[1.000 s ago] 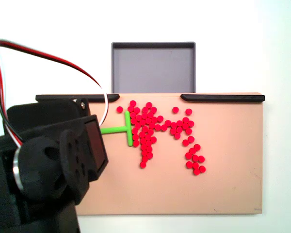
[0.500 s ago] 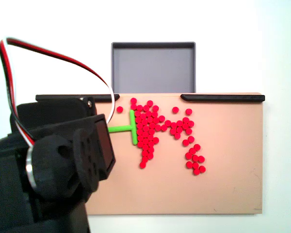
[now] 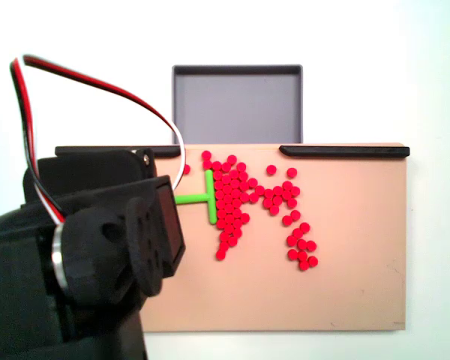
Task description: Gather the left side granules
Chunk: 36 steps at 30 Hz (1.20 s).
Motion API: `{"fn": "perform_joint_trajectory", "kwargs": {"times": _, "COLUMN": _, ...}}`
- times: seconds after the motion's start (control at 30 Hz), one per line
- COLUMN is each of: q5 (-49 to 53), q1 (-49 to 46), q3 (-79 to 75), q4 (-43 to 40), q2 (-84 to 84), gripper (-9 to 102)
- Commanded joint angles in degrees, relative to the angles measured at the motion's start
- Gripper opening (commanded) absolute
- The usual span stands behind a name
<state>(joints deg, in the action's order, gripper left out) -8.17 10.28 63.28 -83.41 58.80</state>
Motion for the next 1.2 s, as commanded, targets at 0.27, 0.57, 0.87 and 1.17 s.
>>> {"fn": "perform_joint_trajectory", "kwargs": {"times": 0.27, "q5": -0.35, "q1": 2.37, "q3": -0.18, "q4": -0.53, "q2": 4.57, "gripper": 0}}
{"fn": "perform_joint_trajectory", "kwargs": {"times": 0.57, "q5": 1.41, "q1": 4.92, "q3": 2.29, "q4": -0.62, "q2": 10.28, "gripper": 0}}
{"fn": "perform_joint_trajectory", "kwargs": {"times": 0.87, "q5": 22.41, "q1": 5.1, "q3": 20.3, "q4": -0.62, "q2": 32.34, "gripper": 0}}
{"fn": "perform_joint_trajectory", "kwargs": {"times": 1.17, "q5": 59.68, "q1": -2.46, "q3": 36.21, "q4": -0.62, "q2": 50.27, "gripper": 0}}
